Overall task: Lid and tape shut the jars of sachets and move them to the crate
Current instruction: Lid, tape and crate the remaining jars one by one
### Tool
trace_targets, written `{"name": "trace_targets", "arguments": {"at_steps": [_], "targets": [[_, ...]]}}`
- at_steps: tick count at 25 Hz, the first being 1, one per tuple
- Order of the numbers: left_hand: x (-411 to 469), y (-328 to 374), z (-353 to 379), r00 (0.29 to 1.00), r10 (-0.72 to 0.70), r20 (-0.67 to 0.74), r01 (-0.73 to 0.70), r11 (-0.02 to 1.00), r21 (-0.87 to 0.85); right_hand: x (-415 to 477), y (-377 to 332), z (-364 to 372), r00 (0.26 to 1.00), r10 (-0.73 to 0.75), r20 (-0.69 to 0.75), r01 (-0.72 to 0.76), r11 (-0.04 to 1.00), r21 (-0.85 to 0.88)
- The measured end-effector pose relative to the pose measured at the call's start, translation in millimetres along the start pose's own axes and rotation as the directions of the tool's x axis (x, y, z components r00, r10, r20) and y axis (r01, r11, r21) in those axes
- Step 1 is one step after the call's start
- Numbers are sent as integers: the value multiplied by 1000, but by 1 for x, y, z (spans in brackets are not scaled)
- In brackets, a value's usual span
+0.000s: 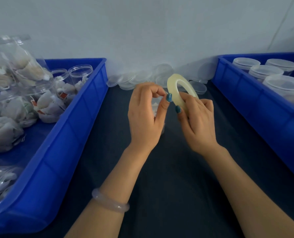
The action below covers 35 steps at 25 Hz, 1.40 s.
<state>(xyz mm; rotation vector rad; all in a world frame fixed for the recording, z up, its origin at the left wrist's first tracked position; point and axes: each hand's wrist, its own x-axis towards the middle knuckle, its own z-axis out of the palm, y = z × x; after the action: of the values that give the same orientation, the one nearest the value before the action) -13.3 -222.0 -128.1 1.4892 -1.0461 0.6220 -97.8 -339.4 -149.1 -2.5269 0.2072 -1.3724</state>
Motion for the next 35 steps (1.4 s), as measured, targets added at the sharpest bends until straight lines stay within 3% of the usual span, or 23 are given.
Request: {"name": "trace_targets", "arguments": {"at_steps": [2, 11, 19, 25, 35], "targets": [[2, -1, -4, 999, -39, 12, 39, 999, -23, -1, -2, 1, 999, -43, 12, 43, 999, -15], [4, -7, -10, 995, 76, -72, -68, 993, 99, -1, 5, -2, 996, -81, -47, 69, 977, -204], [-2, 9, -8, 988, 96, 117, -119, 970, 210, 2, 28, -12, 994, 105, -41, -112, 946, -304], [3, 4, -27, 986, -144, 83, 122, 966, 226, 3, 38, -14, 992, 115, -51, -126, 935, -330], [-2, -13, -68, 949, -314, 25, 309, 944, 117, 2, 41, -12, 975, 215, -61, -223, 914, -338]]}}
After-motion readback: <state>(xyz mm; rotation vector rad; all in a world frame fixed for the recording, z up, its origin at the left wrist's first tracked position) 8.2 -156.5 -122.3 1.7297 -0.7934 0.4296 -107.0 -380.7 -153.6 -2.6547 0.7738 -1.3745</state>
